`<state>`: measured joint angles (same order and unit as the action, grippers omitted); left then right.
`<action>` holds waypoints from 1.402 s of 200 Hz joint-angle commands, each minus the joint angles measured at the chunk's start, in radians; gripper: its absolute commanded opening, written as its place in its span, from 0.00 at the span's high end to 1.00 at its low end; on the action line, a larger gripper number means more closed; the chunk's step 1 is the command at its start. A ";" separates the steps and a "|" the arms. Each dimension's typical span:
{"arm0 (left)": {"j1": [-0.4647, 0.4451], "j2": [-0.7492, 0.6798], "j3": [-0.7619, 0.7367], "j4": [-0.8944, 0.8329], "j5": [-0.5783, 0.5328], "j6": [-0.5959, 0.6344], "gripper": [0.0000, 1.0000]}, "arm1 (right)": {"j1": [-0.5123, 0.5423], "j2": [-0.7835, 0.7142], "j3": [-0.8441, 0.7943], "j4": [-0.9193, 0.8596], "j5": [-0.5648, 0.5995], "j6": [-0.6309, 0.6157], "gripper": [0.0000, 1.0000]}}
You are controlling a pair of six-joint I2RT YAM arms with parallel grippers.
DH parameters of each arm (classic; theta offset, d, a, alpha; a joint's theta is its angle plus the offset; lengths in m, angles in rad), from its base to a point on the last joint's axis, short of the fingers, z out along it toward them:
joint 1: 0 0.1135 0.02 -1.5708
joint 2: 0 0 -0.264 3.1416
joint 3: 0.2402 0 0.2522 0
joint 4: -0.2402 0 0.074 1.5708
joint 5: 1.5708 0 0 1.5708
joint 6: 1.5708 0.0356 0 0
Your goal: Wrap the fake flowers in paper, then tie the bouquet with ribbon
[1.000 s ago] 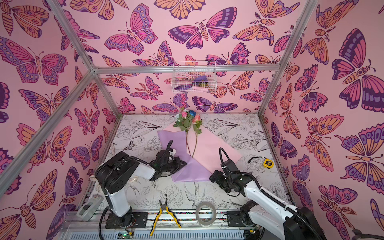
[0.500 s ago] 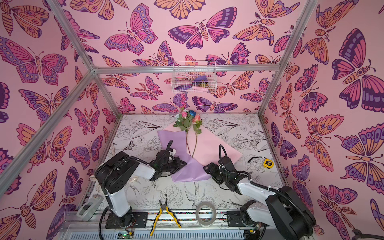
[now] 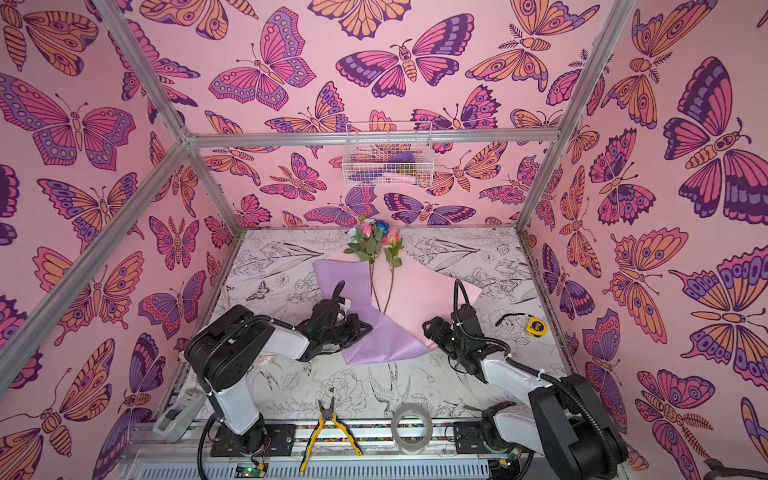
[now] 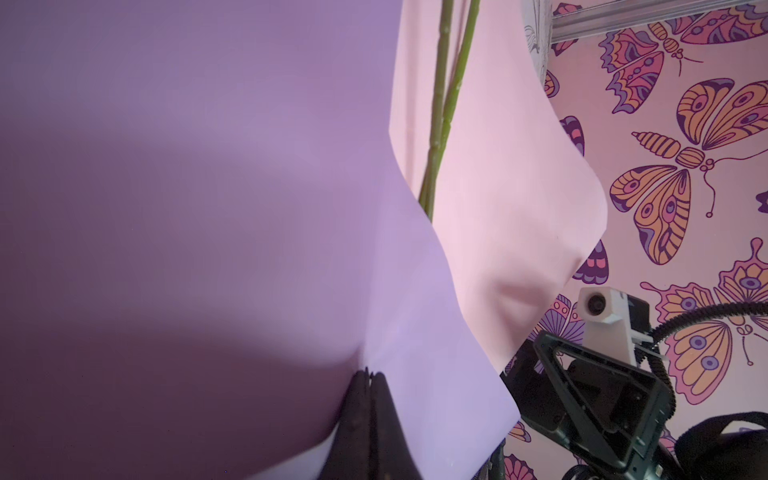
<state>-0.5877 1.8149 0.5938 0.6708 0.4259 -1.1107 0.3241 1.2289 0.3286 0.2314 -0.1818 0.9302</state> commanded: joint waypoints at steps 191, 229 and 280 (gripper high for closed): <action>-0.003 -0.145 -0.020 -0.172 -0.014 0.080 0.92 | -0.100 0.083 0.413 -0.396 -0.153 -0.428 0.92; -0.004 -0.228 -0.062 -0.271 -0.057 0.108 0.92 | -0.027 0.083 0.519 -0.519 -0.087 -0.449 0.94; -0.020 -0.222 -0.066 -0.305 -0.065 0.138 0.93 | 0.092 0.142 0.673 -0.599 -0.042 -0.465 0.97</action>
<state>-0.5915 1.5745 0.5323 0.4065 0.3714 -1.0096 0.3626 1.3369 0.9195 -0.2974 -0.2646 0.4969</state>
